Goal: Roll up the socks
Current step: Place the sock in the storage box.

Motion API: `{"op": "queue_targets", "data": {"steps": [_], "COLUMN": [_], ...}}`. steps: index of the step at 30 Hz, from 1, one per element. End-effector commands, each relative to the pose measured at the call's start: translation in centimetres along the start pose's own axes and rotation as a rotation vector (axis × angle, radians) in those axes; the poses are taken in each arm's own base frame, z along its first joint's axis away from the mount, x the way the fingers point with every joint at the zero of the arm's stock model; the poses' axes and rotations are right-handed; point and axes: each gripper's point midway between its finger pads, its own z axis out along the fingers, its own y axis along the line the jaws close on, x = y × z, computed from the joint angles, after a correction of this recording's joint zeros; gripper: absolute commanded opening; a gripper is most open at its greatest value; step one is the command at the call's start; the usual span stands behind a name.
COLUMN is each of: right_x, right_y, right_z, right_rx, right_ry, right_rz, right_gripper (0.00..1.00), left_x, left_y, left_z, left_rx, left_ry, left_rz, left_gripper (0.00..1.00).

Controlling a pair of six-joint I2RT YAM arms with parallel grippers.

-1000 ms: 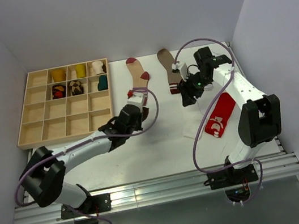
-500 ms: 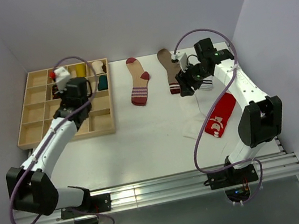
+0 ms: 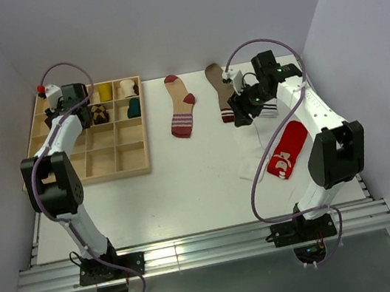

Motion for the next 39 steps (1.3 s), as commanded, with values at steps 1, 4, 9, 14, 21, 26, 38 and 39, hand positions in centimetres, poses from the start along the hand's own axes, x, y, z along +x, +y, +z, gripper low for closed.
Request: {"op": "queue_targets", "data": {"steps": [1,4,9,14,21,26,38,39], "right_x": [-1.2,-0.9,-0.4,0.3,0.9,1.5,1.4,1.4], "right_y": [-0.7,-0.8,-1.0,-1.1,-1.5,-1.5,-1.1,-1.1], "right_z": [0.2,0.8,1.6,2.4,3.1,3.6,3.7,3.8], "right_rx": [-0.006,-0.021,-0.035,-0.055,-0.057,-0.066,-0.09,-0.091], "right_ry": [-0.033,-0.023,-0.011,0.004,0.018,0.025,0.019,0.018], "right_rz": [-0.03,-0.028,-0.028,-0.022,-0.014,-0.001,0.005,0.007], "right_gripper": [0.62,0.62,0.62,0.62,0.61,0.61,0.61,0.61], "left_x": [-1.5,0.0,1.8,4.4,6.9,8.6,7.6,7.0], "left_y": [-0.1,-0.9,-2.5,-3.8,-4.9,-5.6,-1.7,-1.2], "left_z": [0.8,2.9,4.7,5.9,6.4,6.2,3.7,3.4], "left_rx": [0.018,0.026,0.045,0.067,0.107,0.159,0.075,0.071], "left_ry": [0.029,0.081,0.155,0.229,0.306,0.376,0.353,0.338], "left_rz": [0.031,0.085,0.15,0.186,0.229,0.276,0.271,0.267], "left_gripper": [0.0,0.0,0.0,0.0,0.0,0.0,0.0,0.0]}}
